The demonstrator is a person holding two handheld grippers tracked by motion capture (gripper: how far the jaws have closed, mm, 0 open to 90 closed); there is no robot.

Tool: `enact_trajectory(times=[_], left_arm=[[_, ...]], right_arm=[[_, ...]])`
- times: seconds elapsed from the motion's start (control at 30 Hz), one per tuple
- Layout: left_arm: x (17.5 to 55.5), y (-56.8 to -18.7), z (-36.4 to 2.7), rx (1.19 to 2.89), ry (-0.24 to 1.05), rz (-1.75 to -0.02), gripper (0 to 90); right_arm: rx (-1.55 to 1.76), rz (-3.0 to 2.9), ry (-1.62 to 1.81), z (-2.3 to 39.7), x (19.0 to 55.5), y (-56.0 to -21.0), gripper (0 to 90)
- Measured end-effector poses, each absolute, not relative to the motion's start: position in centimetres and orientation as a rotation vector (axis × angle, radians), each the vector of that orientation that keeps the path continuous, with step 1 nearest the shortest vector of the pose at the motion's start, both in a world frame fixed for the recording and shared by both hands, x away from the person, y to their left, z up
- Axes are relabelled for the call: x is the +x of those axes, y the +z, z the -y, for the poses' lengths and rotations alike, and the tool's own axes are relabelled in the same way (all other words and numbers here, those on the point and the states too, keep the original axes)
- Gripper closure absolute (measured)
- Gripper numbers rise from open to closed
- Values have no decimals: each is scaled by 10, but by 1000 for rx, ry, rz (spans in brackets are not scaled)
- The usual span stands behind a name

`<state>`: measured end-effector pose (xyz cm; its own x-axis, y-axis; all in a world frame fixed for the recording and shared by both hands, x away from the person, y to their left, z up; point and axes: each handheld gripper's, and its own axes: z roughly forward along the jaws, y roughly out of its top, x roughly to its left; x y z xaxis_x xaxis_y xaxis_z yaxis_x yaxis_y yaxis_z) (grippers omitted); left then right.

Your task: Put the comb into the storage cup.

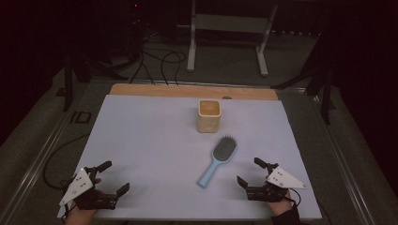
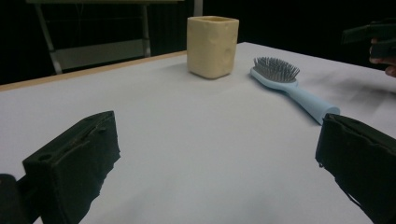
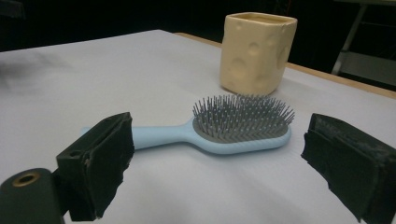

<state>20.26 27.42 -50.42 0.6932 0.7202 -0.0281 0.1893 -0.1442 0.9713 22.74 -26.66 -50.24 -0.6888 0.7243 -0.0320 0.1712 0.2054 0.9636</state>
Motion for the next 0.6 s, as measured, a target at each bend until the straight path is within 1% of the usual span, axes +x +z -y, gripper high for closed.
enact_trajectory(times=[0.6], left_arm=[[202,-503,-272,1693,540,-735,0]], right_arm=[[800,-2029,1469,261,224,-499,83]])
